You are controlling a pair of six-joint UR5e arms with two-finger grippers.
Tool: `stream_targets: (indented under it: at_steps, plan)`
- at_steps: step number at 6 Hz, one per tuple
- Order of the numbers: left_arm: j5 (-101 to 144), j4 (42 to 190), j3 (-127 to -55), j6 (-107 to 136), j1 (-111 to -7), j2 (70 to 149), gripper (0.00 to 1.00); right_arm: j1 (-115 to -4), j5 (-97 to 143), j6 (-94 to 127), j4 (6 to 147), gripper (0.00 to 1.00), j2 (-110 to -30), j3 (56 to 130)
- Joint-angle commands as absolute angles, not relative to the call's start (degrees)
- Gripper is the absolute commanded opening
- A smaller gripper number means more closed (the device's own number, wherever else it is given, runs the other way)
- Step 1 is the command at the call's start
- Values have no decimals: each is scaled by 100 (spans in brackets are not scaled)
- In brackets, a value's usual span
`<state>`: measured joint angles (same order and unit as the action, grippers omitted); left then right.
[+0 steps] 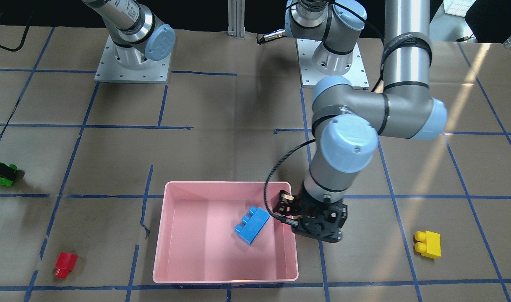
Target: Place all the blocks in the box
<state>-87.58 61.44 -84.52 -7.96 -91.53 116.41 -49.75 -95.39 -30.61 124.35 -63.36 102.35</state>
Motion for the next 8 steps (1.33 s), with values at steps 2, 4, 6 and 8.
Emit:
stream_targets:
  at_steps: [2,4,6,8]
  plan:
    - [-8745,6285,-8804,-1026,-7354,11487,100,-5079,-9440,-2884,11205,40,-7281,9767]
    - [-8701,5639,-9332,-3939,-6446,11583,100,-5883,-9272,-2376,10286,40,-7672,9039]
    - [-8675,4748,-9413,-5158,-6363,12021,100,-7252,-9255,-1150,9853,40,-7682,8658]
    - [-8605,4352,-9282,-5098,-6363,12452,99,-8668,-8671,737,9966,40,-7533,8657]
